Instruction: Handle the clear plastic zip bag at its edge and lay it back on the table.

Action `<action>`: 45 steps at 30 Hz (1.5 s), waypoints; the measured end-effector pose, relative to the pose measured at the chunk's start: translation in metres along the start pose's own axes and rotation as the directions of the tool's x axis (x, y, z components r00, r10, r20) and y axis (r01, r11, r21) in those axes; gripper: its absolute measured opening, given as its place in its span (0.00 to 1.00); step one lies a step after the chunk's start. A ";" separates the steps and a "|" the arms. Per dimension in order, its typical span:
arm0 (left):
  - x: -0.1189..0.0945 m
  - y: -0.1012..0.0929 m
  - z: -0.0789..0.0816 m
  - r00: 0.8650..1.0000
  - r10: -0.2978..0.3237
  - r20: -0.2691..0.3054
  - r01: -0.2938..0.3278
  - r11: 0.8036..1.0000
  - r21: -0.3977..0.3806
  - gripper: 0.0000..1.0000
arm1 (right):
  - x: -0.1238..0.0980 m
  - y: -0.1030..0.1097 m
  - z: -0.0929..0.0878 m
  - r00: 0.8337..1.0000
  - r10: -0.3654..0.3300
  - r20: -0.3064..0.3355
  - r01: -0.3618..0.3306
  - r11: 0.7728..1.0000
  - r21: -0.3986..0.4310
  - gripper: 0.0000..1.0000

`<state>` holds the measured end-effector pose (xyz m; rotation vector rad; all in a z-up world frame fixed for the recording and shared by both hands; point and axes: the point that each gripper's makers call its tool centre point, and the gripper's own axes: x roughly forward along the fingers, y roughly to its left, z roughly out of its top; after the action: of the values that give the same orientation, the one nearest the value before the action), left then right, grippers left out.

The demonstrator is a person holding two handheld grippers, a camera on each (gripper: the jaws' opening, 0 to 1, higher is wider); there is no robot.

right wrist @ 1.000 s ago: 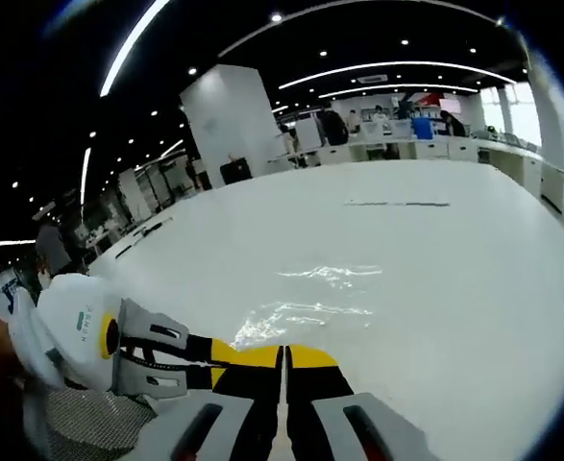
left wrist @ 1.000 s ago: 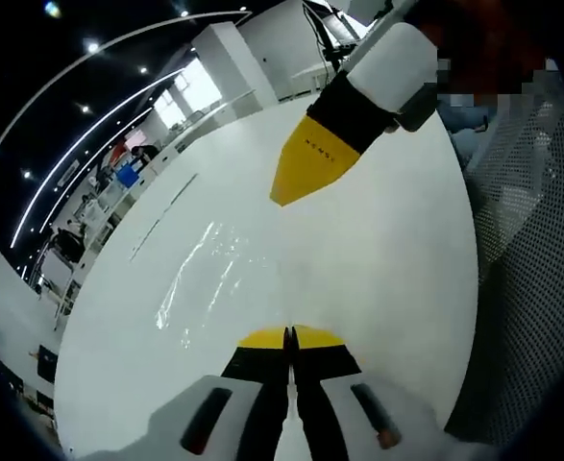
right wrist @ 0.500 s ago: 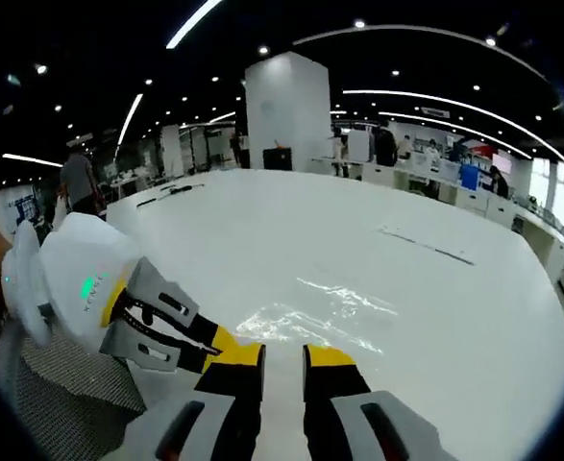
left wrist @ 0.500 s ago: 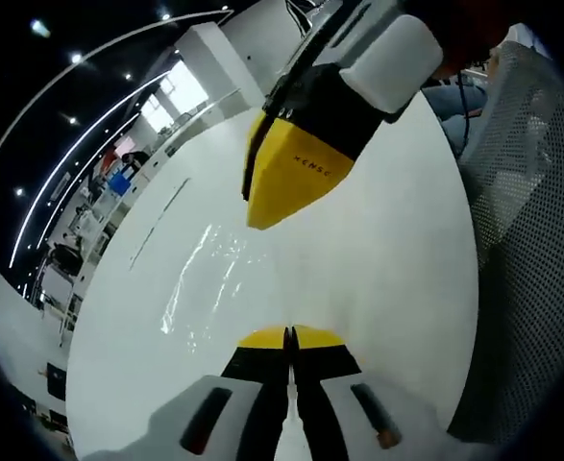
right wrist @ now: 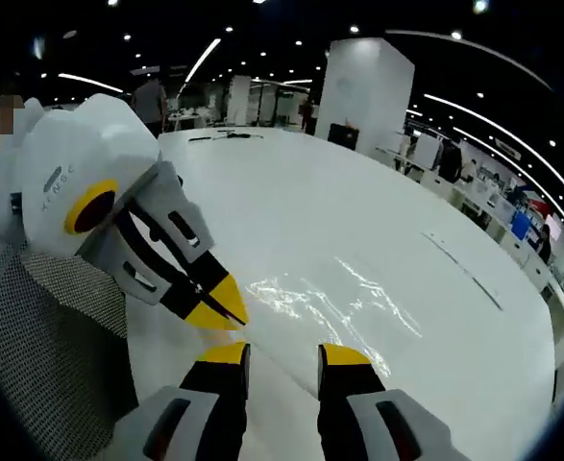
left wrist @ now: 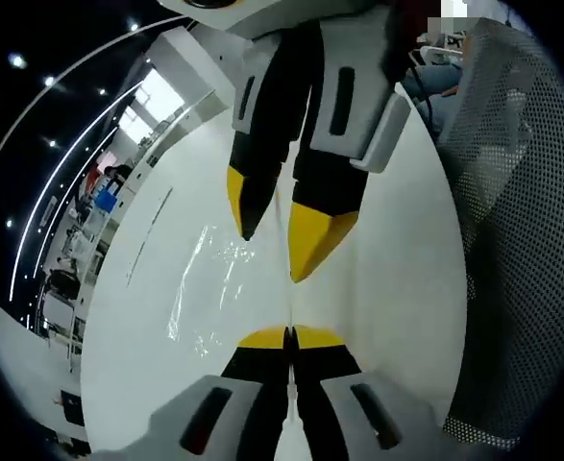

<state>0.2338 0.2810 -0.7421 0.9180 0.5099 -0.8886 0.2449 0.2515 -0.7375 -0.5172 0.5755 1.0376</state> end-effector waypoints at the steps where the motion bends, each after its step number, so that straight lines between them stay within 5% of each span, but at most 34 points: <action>1: -0.001 0.000 0.001 1.000 -0.002 0.004 0.002 1.000 -0.001 0.00 | 0.000 0.003 -0.001 1.000 0.012 -0.001 -0.012 1.000 -0.007 0.24; 19: -0.005 0.006 0.024 0.994 -0.029 0.102 0.036 0.997 -0.062 0.00 | 0.002 0.017 -0.011 1.000 0.028 -0.004 -0.029 0.995 -0.097 0.00; 29: -0.012 0.010 0.029 0.989 -0.021 0.144 0.028 0.998 -0.048 0.00 | 0.000 0.011 -0.005 1.000 0.006 0.020 -0.003 0.989 -0.150 0.00; 34: -0.020 0.019 0.035 0.976 -0.001 0.220 0.024 0.995 -0.099 0.06 | 0.000 0.010 -0.003 1.000 -0.003 0.014 0.005 0.983 -0.182 0.00; 45: -0.036 0.029 0.025 0.972 -0.010 0.236 0.024 0.998 -0.058 0.17 | 0.000 0.008 0.000 1.000 -0.010 0.015 0.013 0.981 -0.192 0.00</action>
<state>0.2385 0.2838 -0.6901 0.7425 0.3387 -0.9784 0.2376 0.2552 -0.7382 -0.6821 0.4616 1.0907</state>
